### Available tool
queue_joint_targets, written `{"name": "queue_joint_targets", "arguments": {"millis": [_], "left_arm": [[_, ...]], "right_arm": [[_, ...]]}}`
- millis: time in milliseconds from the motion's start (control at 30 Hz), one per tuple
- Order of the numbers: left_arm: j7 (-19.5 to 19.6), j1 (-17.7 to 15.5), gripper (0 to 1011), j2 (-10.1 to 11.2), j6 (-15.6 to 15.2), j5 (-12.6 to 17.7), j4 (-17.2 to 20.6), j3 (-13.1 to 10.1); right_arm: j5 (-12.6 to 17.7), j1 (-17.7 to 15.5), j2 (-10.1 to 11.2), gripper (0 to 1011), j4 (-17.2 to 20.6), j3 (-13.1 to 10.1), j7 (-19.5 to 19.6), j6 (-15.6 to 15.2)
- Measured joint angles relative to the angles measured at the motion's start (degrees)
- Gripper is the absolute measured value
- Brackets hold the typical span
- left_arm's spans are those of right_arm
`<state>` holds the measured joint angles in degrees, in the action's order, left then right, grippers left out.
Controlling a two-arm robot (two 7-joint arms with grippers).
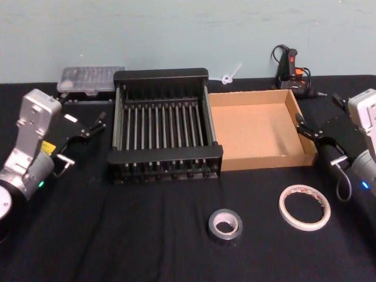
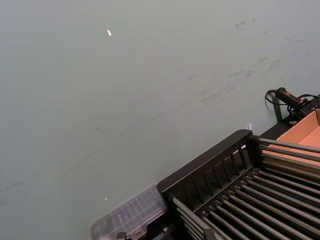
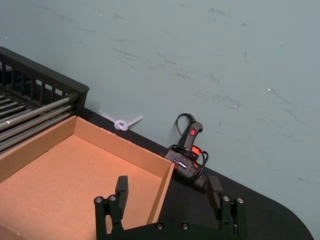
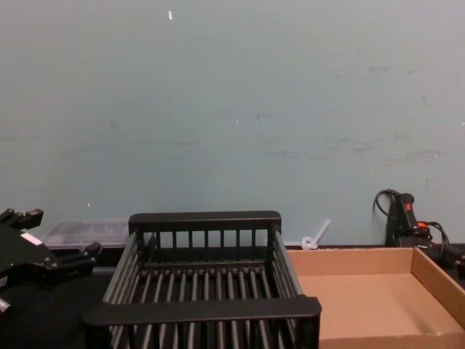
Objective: Pick up the white tape and place it into the black box , Pick up the silver tape and place it into the brown box.
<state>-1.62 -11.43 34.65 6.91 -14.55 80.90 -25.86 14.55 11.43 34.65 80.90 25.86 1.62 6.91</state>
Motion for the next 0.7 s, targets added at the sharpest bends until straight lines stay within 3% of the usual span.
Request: {"name": "queue_joint_targets", "arguments": {"millis": [700], "left_arm": [[0.00, 0.00, 1002, 0.00, 0.00, 0.00, 0.01, 0.00]], "right_arm": [[0.00, 0.00, 0.00, 1002, 0.00, 0.00, 0.00, 0.00]]}}
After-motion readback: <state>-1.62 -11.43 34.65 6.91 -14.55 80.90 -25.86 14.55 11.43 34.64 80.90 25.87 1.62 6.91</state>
